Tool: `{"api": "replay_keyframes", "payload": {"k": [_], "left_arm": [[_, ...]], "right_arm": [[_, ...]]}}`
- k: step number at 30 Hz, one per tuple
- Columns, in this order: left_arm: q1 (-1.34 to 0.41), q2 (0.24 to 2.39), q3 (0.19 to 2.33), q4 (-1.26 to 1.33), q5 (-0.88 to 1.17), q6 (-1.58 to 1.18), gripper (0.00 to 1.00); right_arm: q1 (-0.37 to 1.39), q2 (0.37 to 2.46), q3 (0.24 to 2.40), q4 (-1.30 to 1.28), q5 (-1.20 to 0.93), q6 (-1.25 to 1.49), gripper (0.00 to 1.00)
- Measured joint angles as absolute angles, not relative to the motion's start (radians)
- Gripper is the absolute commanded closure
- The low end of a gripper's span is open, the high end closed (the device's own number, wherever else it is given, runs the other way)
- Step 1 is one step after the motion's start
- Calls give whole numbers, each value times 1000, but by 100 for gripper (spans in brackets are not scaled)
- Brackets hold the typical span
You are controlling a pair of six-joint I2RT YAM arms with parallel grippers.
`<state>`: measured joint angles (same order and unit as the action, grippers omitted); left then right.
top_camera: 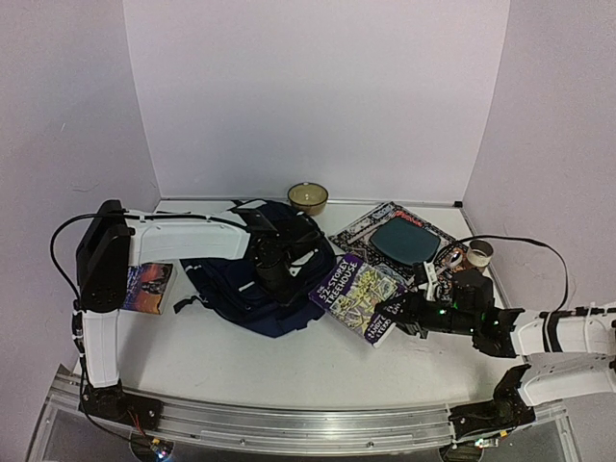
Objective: Pack the student bag
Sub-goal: Pick up the largest pocket of the bag from the student bag.
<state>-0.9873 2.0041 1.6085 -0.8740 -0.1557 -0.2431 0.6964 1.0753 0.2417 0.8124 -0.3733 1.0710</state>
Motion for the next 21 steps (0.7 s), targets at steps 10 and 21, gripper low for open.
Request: {"api": "replay_keyframes", "payload": {"k": [10, 21], "left_arm": [[-987, 2004, 1608, -875, -175, -242, 99], [-988, 2000, 1653, -920, -176, -242, 100]], "right_arm": [[697, 1062, 242, 810, -373, 1072, 100], [732, 1086, 242, 841, -382, 1100, 100]]}}
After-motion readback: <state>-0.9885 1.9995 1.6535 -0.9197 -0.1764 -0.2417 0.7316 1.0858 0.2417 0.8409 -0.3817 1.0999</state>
